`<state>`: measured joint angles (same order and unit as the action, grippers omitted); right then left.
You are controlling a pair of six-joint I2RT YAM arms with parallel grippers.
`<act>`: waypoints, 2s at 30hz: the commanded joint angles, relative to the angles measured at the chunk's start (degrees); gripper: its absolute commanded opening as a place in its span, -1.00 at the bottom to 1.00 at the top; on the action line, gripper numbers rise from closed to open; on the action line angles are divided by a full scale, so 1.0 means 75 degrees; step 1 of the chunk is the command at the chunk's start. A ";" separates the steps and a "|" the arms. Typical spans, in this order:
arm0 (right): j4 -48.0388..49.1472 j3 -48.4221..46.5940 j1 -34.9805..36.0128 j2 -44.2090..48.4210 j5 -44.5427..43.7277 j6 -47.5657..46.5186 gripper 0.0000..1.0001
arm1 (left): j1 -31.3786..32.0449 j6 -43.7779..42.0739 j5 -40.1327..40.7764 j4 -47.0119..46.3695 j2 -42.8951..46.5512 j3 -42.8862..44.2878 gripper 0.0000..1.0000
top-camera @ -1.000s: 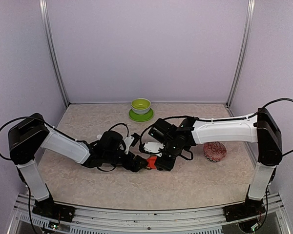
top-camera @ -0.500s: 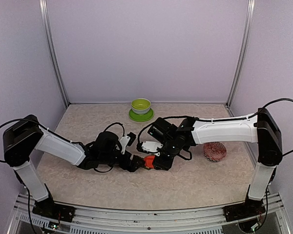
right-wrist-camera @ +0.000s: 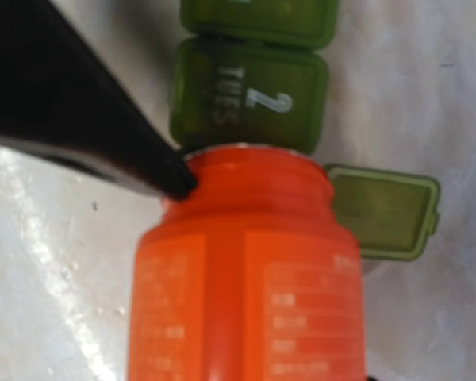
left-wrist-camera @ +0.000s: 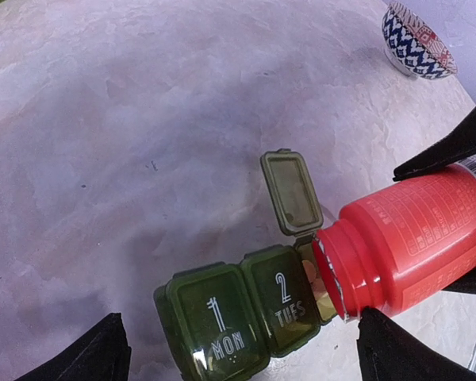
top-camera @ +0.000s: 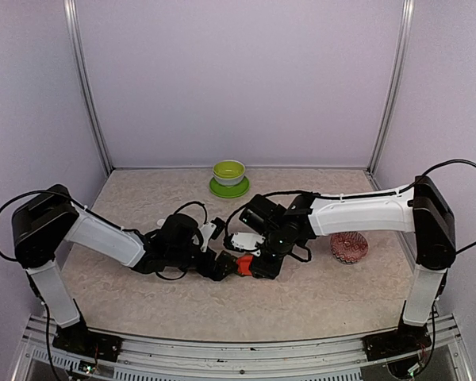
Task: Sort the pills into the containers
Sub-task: Pour the pill into the compartment of the pill container.
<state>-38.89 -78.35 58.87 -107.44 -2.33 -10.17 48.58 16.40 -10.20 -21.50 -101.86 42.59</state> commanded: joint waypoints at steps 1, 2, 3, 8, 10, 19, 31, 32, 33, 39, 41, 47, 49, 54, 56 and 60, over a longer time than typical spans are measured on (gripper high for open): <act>0.1073 -0.0347 0.0342 0.0060 0.1267 -0.0087 -0.89 | 0.0004 0.0034 0.0292 0.0066 -0.0241 0.0253 0.94; 0.1074 -0.0357 0.0342 0.0078 0.1269 -0.0085 -0.89 | 0.0004 0.0039 0.0303 0.0079 -0.0238 0.0251 0.94; 0.1093 -0.0374 0.0342 0.0094 0.1277 -0.0105 -0.89 | 0.0004 0.0039 0.0296 0.0073 -0.0235 0.0245 0.94; 0.1106 -0.0463 0.0342 0.0171 0.1224 -0.0137 -0.89 | 0.0004 0.0035 0.0324 -0.0002 -0.0151 0.0196 0.94; 0.1097 -0.0502 0.0351 0.0225 0.1206 -0.0137 -0.89 | 0.0004 0.0034 0.0338 -0.0101 -0.0080 0.0128 0.94; 0.0849 -0.0710 0.0365 0.0467 0.1174 -0.0242 -0.88 | 0.0003 0.0030 0.0250 -0.0353 0.0084 -0.0030 0.94; 0.0027 -0.1246 0.0365 0.0018 0.1354 -0.0301 -0.87 | 0.0011 0.0027 0.0238 -0.0244 -0.0035 0.0060 0.94; -0.0063 -0.1323 0.0365 -0.0042 0.1351 -0.0314 -0.87 | 0.0004 0.0017 0.0242 -0.0224 -0.0044 0.0063 0.94; -0.0109 -0.1365 0.0365 -0.0088 0.1354 -0.0329 -0.87 | 0.0010 0.0019 0.0252 -0.0211 -0.0050 0.0074 0.94; -0.0211 -0.1504 0.0365 -0.0253 0.1437 -0.0381 -0.87 | 0.0004 0.0032 0.0297 -0.0153 -0.0075 0.0097 0.94; -0.0283 -0.1583 0.0368 -0.0292 0.1462 -0.0379 -0.87 | 0.0004 0.0029 0.0305 -0.0115 -0.0094 0.0127 0.94; -0.0512 -0.1887 0.0365 -0.0397 0.1423 -0.0449 -0.87 | 0.0004 0.0017 0.0302 -0.0106 -0.0109 0.0134 0.94; -0.0524 -0.1889 0.0365 -0.0405 0.1424 -0.0453 -0.87 | 0.0004 0.0021 0.0304 -0.0111 -0.0107 0.0134 0.94; -0.0363 -0.1667 0.0371 -0.0351 0.1428 -0.0455 -0.88 | 0.0004 0.0022 0.0292 -0.0144 -0.0103 0.0124 0.94; -0.0285 -0.1645 0.0366 -0.0336 0.1430 -0.0455 -0.87 | 0.0004 0.0020 0.0281 -0.0164 -0.0112 0.0122 0.94; -0.0109 -0.1620 0.0365 -0.0221 0.1393 -0.0459 -0.88 | 0.0003 0.0027 0.0287 -0.0240 -0.0073 0.0080 0.94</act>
<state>-50.72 -88.25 58.87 -111.57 -1.65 -11.79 48.58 16.40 -11.33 -21.26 -101.21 42.44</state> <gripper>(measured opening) 0.537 0.969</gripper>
